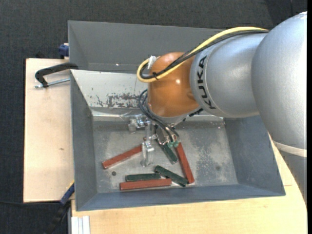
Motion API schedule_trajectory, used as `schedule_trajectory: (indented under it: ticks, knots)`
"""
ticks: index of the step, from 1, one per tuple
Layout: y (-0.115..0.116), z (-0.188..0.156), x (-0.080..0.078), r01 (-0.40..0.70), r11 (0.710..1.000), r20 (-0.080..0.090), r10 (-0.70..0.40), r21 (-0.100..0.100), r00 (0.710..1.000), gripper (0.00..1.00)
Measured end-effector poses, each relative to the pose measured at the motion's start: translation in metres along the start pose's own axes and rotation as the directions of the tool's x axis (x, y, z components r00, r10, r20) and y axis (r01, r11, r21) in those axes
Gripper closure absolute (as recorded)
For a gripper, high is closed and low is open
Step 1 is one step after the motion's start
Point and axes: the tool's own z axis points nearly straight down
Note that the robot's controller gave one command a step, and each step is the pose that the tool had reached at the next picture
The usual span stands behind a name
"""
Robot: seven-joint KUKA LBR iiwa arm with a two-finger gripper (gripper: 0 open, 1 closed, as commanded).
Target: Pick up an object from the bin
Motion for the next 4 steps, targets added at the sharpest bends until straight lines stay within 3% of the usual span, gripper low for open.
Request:
schedule_trajectory:
  ticks: [1,2,3,4]
  knots:
    - [-0.004,0.035,-0.024,0.108,0.994,0.002,-0.108,-0.001,0.994,1.00]
    - [-0.004,0.035,-0.024,0.108,0.994,0.002,-0.108,-0.001,0.994,1.00]
    - [-0.006,-0.089,-0.028,0.186,0.983,0.002,-0.186,-0.001,0.983,1.00]
    - [-0.006,-0.089,-0.028,0.185,0.983,0.002,-0.185,-0.001,0.983,1.00]
